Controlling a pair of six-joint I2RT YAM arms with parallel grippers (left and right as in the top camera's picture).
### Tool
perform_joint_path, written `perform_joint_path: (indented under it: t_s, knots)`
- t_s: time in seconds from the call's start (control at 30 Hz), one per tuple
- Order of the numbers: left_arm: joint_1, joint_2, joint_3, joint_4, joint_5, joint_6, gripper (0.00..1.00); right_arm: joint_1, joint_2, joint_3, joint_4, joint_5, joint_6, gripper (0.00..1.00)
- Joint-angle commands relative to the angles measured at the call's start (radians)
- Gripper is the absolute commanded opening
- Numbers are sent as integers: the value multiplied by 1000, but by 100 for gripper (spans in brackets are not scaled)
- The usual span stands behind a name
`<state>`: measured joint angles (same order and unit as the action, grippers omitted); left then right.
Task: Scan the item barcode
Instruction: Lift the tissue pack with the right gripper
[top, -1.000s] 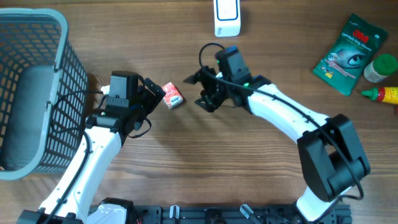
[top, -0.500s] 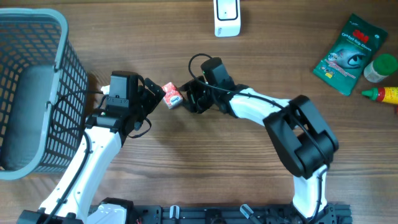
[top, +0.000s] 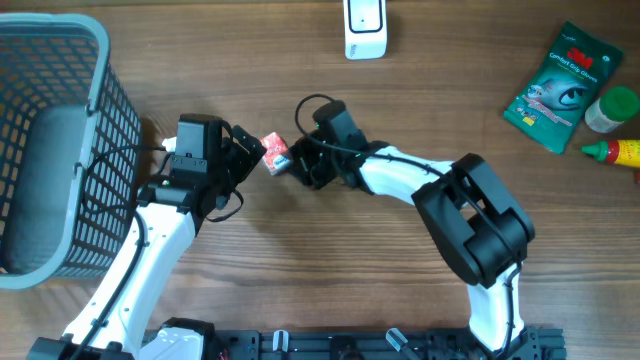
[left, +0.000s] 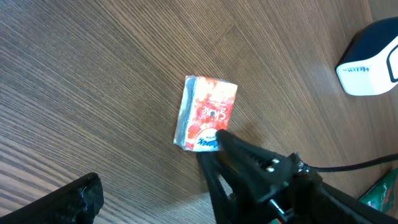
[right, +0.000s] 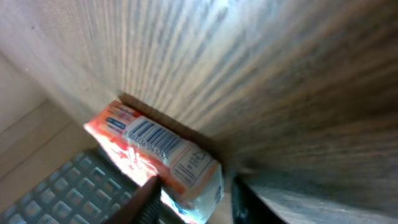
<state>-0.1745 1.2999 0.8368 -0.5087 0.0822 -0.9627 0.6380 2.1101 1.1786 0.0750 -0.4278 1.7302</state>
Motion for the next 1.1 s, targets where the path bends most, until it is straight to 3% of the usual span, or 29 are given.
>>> perform_joint_path:
  t_s: [0.0, 0.07, 0.33, 0.5, 0.7, 0.73, 0.8, 0.9, 0.93, 1.07]
  knots:
    - [6, 6, -7, 2, -17, 13, 100, 29, 28, -11, -24, 157, -86, 16]
    - [6, 6, -7, 2, -17, 13, 100, 32, 28, -11, -24, 211, -158, 5]
    - [6, 6, -7, 2, -17, 13, 100, -12, -34, -11, -81, 264, -553, 4]
    - [6, 6, -7, 2, -17, 13, 100, -72, -189, -11, -200, 237, -1104, 4]
    - [6, 6, -7, 2, -17, 13, 100, -128, -359, -11, -512, 237, -1465, 6]
    - [6, 6, -7, 2, -17, 13, 100, -132, -379, -11, -544, 240, -1496, 17]
    - [6, 6, -7, 2, -17, 13, 100, -135, -409, -11, -575, 254, -1502, 59]
    - [6, 6, -7, 2, -17, 13, 100, -135, -444, -11, -576, 256, -1478, 95]
    - [6, 6, -7, 2, -17, 13, 100, -135, -450, -11, -573, 256, -1452, 99]
    - [6, 6, -7, 2, -17, 13, 100, -134, -447, -11, -559, 256, -1271, 95]
